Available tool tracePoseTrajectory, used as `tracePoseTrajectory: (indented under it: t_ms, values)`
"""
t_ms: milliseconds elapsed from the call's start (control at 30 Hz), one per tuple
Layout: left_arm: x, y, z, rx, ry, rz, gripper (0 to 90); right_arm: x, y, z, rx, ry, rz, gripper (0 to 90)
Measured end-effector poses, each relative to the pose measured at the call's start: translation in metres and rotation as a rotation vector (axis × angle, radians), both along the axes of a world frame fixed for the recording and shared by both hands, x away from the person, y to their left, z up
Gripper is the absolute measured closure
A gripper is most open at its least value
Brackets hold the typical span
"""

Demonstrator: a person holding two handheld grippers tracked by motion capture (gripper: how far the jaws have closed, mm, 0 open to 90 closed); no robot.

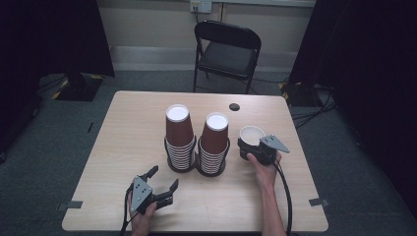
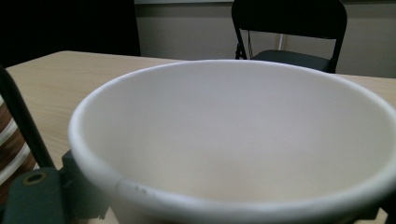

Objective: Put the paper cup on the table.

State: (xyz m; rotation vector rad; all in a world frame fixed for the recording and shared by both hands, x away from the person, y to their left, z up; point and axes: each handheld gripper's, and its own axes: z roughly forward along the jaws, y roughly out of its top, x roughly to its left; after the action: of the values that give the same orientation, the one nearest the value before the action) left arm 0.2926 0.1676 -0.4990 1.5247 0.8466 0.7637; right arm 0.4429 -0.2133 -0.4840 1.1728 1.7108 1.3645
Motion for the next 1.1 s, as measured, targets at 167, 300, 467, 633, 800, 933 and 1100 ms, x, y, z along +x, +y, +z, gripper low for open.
tracePoseTrajectory:
  t_ms: [167, 300, 467, 633, 800, 933, 1100]
  values:
    - [0.000, 0.000, 0.000, 0.000, 0.000, -0.003, 15.9, -0.001, 0.002, 0.000, -0.012, 0.010, 0.000, 10.8]
    - [0.000, 0.000, 0.000, -0.003, 0.000, -0.006, 15.9, -0.003, 0.001, 0.001, -0.026, 0.034, 0.008, 10.3]
    - [0.000, 0.001, 0.000, -0.007, 0.003, -0.002, 15.9, -0.003, 0.000, 0.001, -0.035, 0.050, 0.005, 9.8]
    - [0.000, 0.000, 0.000, -0.010, 0.007, -0.009, 15.8, -0.002, -0.002, -0.001, -0.072, 0.087, -0.021, 10.9]
    - [0.000, 0.000, 0.000, -0.002, -0.002, -0.015, 15.9, -0.001, -0.005, -0.003, -0.067, 0.138, -0.019, 12.3]
    - [0.000, 0.000, 0.000, 0.001, -0.001, -0.020, 15.8, 0.000, -0.007, -0.005, -0.075, 0.183, -0.022, 12.8]
    - [0.000, 0.000, 0.000, -0.002, 0.002, -0.019, 15.9, -0.001, -0.009, -0.006, -0.069, 0.218, -0.031, 12.8]
